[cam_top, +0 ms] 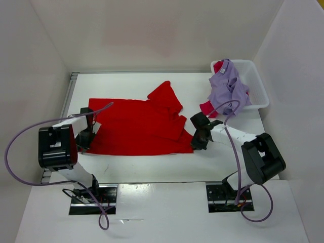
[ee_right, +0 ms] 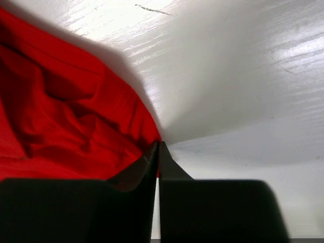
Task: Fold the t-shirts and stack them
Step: Fold the flattened tshirt in 1/3 of the way
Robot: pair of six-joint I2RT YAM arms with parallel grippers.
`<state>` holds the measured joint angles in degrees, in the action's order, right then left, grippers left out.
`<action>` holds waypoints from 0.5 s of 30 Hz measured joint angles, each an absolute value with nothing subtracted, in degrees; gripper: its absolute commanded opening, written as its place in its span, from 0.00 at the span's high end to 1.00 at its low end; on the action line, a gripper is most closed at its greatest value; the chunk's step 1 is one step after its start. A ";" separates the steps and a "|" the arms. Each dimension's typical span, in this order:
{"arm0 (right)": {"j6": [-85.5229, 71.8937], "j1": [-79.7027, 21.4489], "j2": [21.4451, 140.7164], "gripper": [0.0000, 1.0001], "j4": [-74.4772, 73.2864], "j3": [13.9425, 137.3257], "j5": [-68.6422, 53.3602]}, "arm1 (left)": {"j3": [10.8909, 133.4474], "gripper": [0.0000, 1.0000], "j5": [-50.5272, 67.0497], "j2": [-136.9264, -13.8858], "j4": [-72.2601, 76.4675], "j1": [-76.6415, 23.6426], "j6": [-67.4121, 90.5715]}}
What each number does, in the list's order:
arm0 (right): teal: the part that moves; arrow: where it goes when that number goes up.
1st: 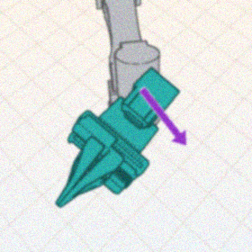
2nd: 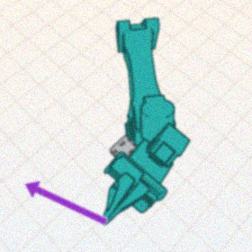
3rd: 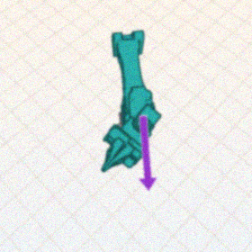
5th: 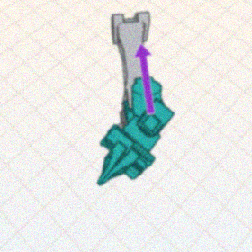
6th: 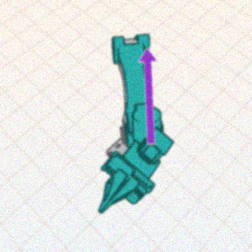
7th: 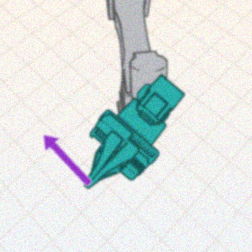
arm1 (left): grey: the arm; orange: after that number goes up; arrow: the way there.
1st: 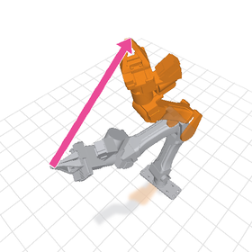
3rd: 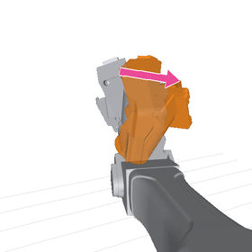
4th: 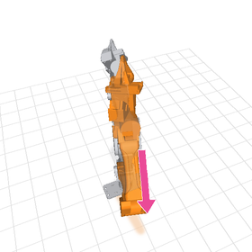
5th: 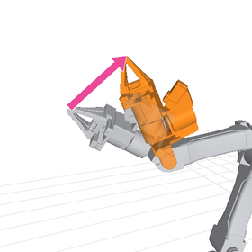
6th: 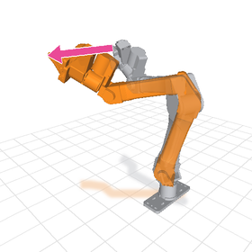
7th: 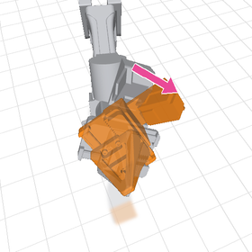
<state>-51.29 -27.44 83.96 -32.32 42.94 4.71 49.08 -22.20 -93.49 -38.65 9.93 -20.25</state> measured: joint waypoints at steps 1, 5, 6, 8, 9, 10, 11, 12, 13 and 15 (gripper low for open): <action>-51.29 -27.44 83.96 1.00 -32.16 42.85 4.51 | 49.15 0.88 -22.15 -94.00 -38.68 9.80 -19.94; -51.68 -27.44 83.59 1.00 -31.92 42.33 3.99 | 48.71 1.00 -22.87 -94.52 -37.89 9.72 -19.46; -52.03 -27.44 83.07 1.00 -31.94 41.89 3.88 | 48.36 1.00 -23.29 -94.17 -37.58 9.72 -19.59; -53.32 -27.44 81.36 1.00 -32.58 40.75 3.79 | 47.07 1.00 -23.99 -92.71 -36.91 9.91 -19.99; -54.35 -27.44 80.07 1.00 -33.15 40.14 3.75 | 46.11 1.00 -24.71 -91.53 -36.88 10.22 -20.80; -55.40 -27.44 78.35 1.00 -34.09 39.68 3.81 | 45.30 1.00 -25.52 -90.43 -37.06 10.44 -21.15; -56.62 -27.55 76.29 1.00 -35.22 39.27 3.92 | 44.40 1.00 -26.57 -89.03 -37.56 10.72 -21.61; -57.89 -27.94 74.11 1.00 -36.32 39.07 4.23 | 43.75 1.00 -27.57 -87.70 -38.28 10.87 -22.44; -59.31 -28.73 72.12 1.00 -37.28 38.98 4.78 | 43.24 1.00 -28.69 -86.54 -39.05 10.98 -22.92; -62.00 -30.94 68.86 0.88 -39.24 38.98 5.39 | 42.63 1.00 -30.46 -85.14 -40.25 11.00 -24.18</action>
